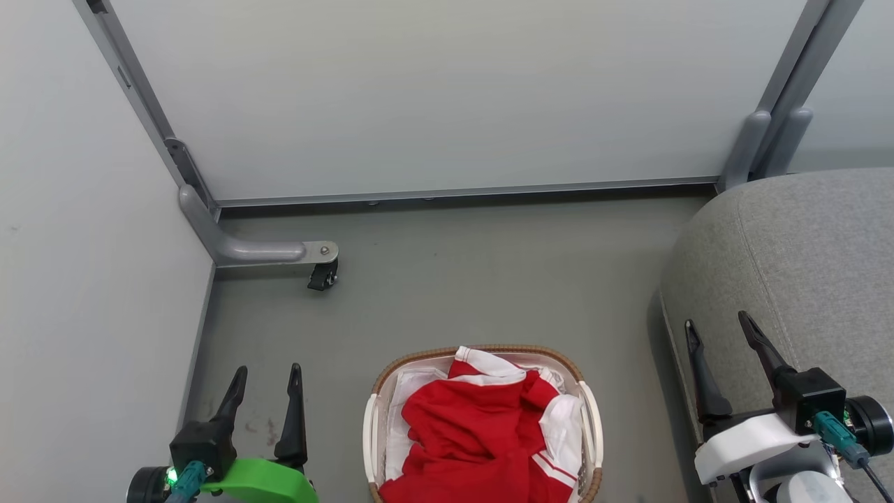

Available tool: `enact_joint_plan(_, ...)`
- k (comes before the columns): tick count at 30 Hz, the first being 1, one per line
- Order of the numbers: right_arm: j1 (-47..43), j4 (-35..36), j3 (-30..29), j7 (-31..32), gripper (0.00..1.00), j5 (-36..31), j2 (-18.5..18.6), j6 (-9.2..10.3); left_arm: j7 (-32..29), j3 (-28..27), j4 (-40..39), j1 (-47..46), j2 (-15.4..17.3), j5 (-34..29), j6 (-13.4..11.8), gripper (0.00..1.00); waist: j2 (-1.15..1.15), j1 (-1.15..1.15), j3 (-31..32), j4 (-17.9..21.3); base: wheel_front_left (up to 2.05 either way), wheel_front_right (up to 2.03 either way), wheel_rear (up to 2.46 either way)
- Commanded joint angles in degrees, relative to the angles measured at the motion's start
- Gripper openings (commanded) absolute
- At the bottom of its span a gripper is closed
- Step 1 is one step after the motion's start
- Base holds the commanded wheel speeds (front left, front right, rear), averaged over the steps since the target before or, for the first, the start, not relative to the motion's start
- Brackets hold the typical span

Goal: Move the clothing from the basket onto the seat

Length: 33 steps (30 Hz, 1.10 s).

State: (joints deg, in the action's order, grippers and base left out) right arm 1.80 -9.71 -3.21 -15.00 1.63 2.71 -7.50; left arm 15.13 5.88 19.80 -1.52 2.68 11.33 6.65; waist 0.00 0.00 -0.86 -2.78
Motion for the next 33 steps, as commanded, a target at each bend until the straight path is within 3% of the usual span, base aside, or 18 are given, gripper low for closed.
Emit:
enact_joint_plan(1,-0.4,0.1,-0.2,-0.3,1.00,0.4,0.3,0.02,0.0,0.0,-0.1,0.5,0.4,0.0,0.3,1.00,0.00,0.00,-0.1,0.0,0.00,0.00,0.00)
enact_joint_plan(10,0.5,1.1,-0.6,-0.3,1.00,0.4,0.3,0.02,0.0,0.8,-0.8,-0.9,0.4,-0.6,0.5,1.00,0.00,0.00,-2.0,0.2,0.00,0.00,0.00)
enact_joint_plan(18,4.6,2.9,-1.3,-0.2,1.00,-0.2,0.3,0.02,0.0,3.2,0.5,-7.4,0.4,-4.0,0.8,1.00,0.00,0.00,-10.1,1.8,0.00,0.00,0.00)
enact_joint_plan(26,10.7,4.2,-2.2,-0.2,1.00,-0.5,0.3,0.03,0.0,10.1,8.7,-18.7,2.2,-6.7,0.9,1.00,0.00,0.00,-21.1,4.6,0.00,0.00,0.00)
enact_joint_plan(33,15.3,5.3,-2.2,-0.2,1.00,0.5,0.3,0.03,0.0,17.5,20.4,-29.4,3.9,-6.1,0.9,1.00,0.00,0.00,-30.5,7.0,0.00,0.00,0.00)
